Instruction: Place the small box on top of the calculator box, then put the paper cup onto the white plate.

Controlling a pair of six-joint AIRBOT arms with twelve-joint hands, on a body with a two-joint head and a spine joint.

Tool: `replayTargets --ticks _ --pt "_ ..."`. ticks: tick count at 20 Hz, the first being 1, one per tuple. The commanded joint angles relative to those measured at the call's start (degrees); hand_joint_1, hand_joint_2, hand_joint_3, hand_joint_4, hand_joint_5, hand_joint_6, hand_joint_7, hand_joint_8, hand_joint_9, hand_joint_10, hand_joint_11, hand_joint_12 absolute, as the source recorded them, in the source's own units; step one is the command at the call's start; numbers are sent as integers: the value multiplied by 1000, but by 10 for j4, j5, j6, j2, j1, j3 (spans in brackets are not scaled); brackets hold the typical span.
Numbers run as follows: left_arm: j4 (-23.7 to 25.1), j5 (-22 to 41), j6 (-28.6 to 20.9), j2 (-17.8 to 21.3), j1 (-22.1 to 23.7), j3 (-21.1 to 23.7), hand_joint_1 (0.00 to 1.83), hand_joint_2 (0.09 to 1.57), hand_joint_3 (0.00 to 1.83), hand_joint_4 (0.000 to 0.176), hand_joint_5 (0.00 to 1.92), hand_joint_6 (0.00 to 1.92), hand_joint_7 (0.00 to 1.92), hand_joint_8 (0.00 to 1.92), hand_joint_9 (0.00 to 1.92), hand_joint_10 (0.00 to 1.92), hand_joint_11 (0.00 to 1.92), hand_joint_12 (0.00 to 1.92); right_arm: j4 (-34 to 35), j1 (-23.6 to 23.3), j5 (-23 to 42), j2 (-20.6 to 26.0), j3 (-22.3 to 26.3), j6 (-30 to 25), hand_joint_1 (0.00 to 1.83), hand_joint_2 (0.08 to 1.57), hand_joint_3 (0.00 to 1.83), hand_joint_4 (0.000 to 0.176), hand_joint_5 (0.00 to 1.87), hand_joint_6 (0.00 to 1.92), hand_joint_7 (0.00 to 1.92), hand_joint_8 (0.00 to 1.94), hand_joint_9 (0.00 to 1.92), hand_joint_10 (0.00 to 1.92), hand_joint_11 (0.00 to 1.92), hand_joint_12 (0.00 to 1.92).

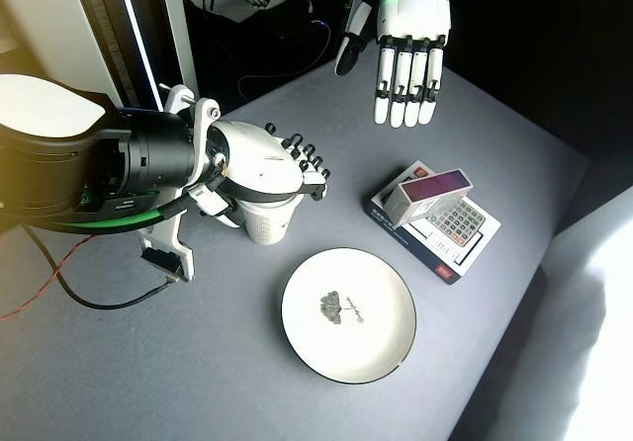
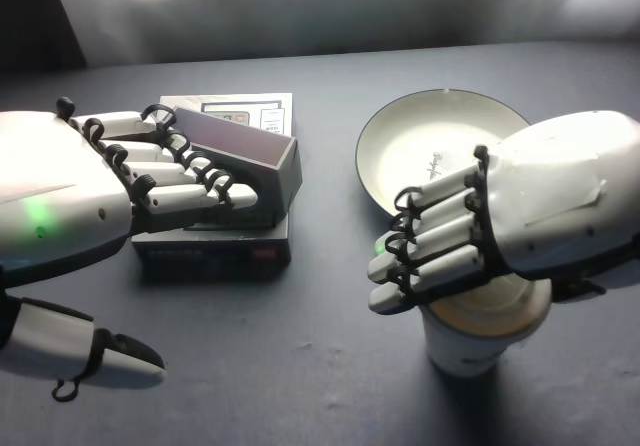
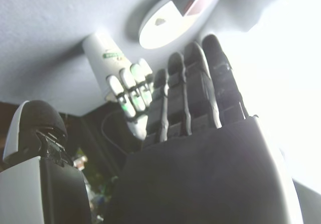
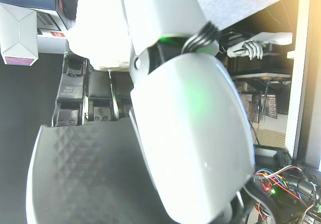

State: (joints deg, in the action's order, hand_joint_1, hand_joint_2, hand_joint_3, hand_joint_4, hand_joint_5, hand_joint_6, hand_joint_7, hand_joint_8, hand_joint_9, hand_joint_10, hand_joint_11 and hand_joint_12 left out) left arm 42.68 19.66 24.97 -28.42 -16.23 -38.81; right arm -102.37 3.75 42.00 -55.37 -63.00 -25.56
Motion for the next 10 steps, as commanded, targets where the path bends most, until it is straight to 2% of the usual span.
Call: replayTargets --ticks 1,3,4,5,8,9,10 --pt "-10 38 -1 5 7 1 468 1043 0 0 173 11 273 12 270 17 0 637 14 -3 6 5 -1 0 1590 1128 11 0 349 28 375 22 367 44 0 1128" --pt "-10 37 -1 5 7 1 425 1064 6 0 158 1 262 2 263 7 0 637 14 -4 6 5 -1 0 1628 1151 6 0 510 22 533 11 485 33 101 1178" --pt "-10 36 -1 5 7 1 425 1068 5 0 175 5 279 6 280 10 0 694 14 -4 6 5 -1 0 1790 1153 2 0 639 30 662 17 604 43 437 1592" --pt "-10 35 -1 5 7 1 406 1077 7 0 176 4 274 3 276 7 0 707 14 -4 5 5 -1 0 1823 1133 4 0 756 34 780 18 725 53 545 1630" --pt "-10 35 -1 5 7 1 402 1079 7 0 176 4 273 2 275 6 0 709 14 -4 5 5 -1 -1 1829 1131 0 0 788 19 811 7 758 36 569 1635" --pt "-10 35 -1 5 7 1 404 1085 7 0 182 4 280 4 279 6 0 696 15 -4 4 5 -1 -1 1766 1125 0 0 952 53 960 32 681 1021 703 1658" --pt "-10 35 -1 5 7 1 404 1085 7 0 182 4 280 4 279 6 0 696 16 -5 2 5 -1 -1 1766 1125 0 0 952 53 960 32 681 1021 703 1658"
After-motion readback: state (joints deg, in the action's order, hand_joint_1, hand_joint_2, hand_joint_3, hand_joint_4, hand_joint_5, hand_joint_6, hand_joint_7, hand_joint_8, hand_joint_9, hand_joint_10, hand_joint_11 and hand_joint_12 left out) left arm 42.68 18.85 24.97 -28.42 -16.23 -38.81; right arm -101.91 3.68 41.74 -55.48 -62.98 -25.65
